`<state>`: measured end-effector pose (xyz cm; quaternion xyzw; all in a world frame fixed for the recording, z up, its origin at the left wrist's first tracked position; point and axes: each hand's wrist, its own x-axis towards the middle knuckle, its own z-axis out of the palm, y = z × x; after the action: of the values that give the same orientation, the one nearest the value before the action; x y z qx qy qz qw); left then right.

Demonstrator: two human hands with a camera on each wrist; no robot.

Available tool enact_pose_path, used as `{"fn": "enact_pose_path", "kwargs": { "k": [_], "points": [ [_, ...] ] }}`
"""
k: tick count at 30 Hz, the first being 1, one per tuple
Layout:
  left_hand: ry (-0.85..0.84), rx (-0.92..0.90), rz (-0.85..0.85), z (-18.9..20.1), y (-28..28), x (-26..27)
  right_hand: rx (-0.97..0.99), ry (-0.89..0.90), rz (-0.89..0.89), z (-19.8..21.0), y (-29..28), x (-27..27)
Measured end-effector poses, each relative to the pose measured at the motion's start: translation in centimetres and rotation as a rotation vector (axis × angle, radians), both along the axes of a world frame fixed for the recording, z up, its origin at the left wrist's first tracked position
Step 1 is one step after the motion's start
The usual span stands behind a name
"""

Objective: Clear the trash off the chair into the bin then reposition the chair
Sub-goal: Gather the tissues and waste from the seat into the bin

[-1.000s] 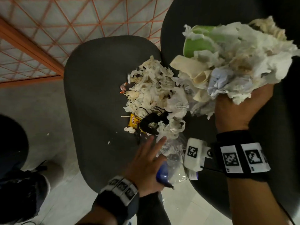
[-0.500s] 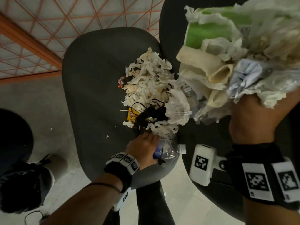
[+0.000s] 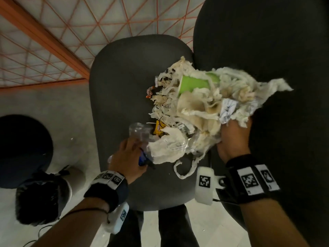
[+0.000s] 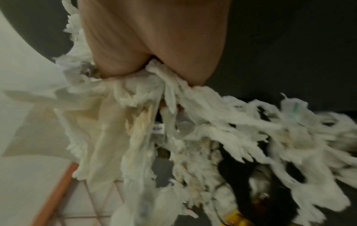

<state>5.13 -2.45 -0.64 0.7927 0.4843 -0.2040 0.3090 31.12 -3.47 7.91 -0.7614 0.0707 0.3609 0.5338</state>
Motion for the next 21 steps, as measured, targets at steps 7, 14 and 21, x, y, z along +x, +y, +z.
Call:
{"fn": "enact_pose_path", "kwargs": {
  "k": [7, 14, 21],
  "points": [
    [0.039, -0.118, -0.020, -2.8, 0.7, 0.7, -0.092, -0.028, 0.272, -6.2, 1.1, -1.0],
    [-0.062, -0.176, 0.363, -3.1, 0.3, -2.8, -0.206, -0.159, 0.435, -7.1, 2.0, -0.8],
    [0.152, -0.137, 0.251, -2.6, -1.4, -3.7, -0.340, -0.279, 0.546, -7.7, 1.7, -1.2]
  ]
}}
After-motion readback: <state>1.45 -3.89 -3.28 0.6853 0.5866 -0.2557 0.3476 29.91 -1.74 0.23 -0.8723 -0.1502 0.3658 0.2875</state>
